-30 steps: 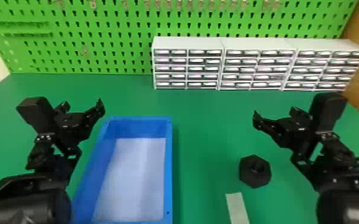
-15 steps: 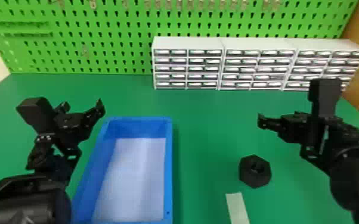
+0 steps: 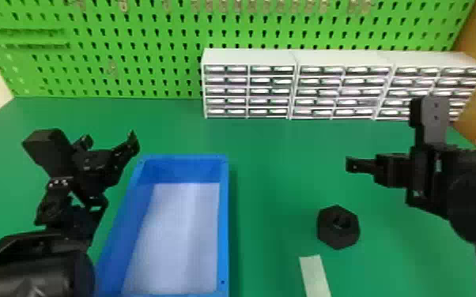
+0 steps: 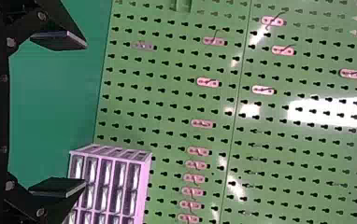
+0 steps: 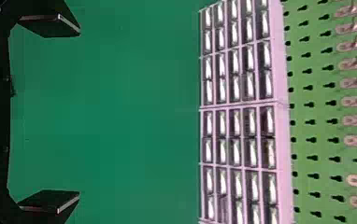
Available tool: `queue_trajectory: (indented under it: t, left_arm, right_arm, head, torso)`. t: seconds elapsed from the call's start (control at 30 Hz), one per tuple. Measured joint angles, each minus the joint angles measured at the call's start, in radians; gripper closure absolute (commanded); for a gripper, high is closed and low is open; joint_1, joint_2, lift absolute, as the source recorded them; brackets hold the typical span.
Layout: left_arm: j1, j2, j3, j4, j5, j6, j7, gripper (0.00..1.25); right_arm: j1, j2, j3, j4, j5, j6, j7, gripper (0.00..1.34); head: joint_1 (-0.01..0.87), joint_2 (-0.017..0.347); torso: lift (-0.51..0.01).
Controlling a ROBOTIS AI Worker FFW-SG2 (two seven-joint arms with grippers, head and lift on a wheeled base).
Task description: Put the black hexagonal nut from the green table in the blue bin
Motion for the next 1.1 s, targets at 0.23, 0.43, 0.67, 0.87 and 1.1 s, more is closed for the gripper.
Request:
queue_trajectory:
  t: [0.23,0.43,0.67,0.87,1.1]
  left_arm:
    - [-0.001,0.000,-0.002,0.000,0.000,0.000,0.002,0.23]
    - [-0.003,0.000,-0.003,0.000,-0.002,0.000,0.002,0.23]
    - [-0.003,0.000,-0.005,0.001,-0.002,0.000,0.003,0.23]
    - [-0.003,0.000,-0.006,0.002,-0.002,0.000,0.003,0.23]
    - [-0.003,0.000,-0.009,0.004,-0.003,0.000,0.003,0.23]
  right_arm:
    - [-0.087,-0.025,0.019,0.002,0.003,0.222,-0.001,0.08]
    - [-0.145,-0.045,0.036,0.012,0.028,0.261,-0.001,0.08]
    - [-0.173,-0.052,0.035,0.047,0.041,0.263,0.000,0.08]
    - [-0.175,-0.051,0.035,0.089,0.043,0.263,0.000,0.08]
    - [-0.161,-0.038,0.024,0.150,0.042,0.263,0.000,0.08]
  head:
    - [0.686,0.051]
    - [0.686,0.051]
    - [0.686,0.051]
    - [0.686,0.051]
    - [0.686,0.051]
  torso:
    - [-0.097]
    - [-0.097]
    - [-0.097]
    - [-0.097]
    - [-0.097]
